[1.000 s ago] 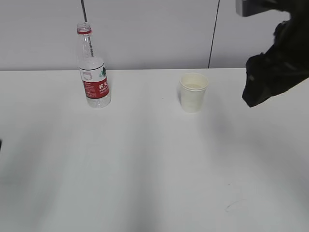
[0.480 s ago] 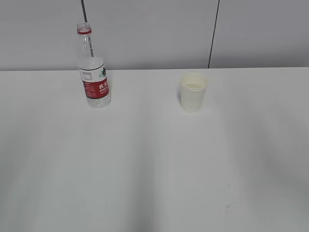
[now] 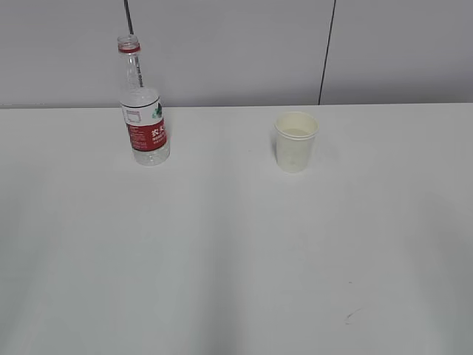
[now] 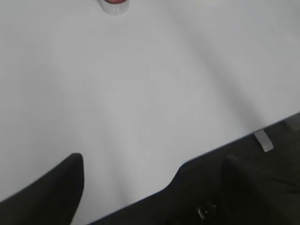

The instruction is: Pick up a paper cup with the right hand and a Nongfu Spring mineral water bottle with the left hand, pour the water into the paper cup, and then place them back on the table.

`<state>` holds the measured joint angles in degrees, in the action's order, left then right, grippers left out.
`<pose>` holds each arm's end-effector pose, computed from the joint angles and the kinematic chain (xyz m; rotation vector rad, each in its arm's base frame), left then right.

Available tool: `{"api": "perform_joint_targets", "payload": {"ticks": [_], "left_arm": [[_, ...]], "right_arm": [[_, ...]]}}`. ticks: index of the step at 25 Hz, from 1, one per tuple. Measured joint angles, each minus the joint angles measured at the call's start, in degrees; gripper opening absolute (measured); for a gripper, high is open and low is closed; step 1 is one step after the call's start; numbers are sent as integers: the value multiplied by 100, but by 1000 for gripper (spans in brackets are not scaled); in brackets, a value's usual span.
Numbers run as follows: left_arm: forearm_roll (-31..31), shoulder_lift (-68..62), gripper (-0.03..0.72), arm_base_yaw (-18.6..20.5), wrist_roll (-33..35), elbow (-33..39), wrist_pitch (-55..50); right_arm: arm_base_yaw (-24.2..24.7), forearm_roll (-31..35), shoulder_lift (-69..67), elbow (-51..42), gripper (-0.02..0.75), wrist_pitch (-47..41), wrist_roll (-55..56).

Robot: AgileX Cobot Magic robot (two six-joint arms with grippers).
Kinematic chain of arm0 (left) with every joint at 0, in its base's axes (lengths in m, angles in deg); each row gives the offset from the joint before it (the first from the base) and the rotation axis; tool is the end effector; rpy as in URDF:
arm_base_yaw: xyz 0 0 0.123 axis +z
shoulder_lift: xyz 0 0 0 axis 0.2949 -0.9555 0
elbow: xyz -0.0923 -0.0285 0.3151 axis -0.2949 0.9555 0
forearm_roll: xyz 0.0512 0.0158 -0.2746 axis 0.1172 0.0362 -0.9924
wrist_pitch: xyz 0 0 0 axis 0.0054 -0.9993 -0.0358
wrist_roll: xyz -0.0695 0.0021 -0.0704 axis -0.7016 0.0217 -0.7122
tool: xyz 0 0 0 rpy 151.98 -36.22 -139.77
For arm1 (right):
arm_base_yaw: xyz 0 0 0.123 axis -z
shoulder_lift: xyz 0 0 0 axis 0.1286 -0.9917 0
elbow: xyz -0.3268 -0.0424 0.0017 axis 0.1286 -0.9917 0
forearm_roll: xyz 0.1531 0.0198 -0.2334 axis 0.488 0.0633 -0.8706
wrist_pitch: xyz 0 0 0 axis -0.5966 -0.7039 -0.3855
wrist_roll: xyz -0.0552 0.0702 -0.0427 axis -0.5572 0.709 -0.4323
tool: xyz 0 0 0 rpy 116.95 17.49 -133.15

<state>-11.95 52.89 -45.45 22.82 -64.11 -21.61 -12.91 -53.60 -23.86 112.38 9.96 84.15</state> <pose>-0.0071 0.0131 0.3466 0.4021 2.2184 -0.2233 0.0090 -0.0002 0.3380 -0.4075 2.2964 0.1330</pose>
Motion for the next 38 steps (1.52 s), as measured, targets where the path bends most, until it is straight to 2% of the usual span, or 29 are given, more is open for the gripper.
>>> {"api": "perform_joint_targets", "payload": {"ticks": [5, 10, 15, 16, 19, 38], "left_arm": [[5, 52, 529, 0, 0, 714, -12], [94, 52, 529, 0, 0, 842, 221], [245, 59, 529, 0, 0, 917, 725], [257, 64, 529, 0, 0, 948, 824], [263, 70, 529, 0, 0, 1098, 1074], [274, 70, 529, 0, 0, 1121, 1147]], "right_arm": [[0, -639, 750, -799, 586, 105, 411], [0, -925, 1134, -1255, 586, 223, 478], [0, -968, 1167, -1394, 586, 531, 487], [0, -979, 1167, -1424, 605, 609, 491], [0, -977, 1180, -1539, 590, 941, 501], [-9, -944, 1180, -1599, 585, 1064, 501]]}}
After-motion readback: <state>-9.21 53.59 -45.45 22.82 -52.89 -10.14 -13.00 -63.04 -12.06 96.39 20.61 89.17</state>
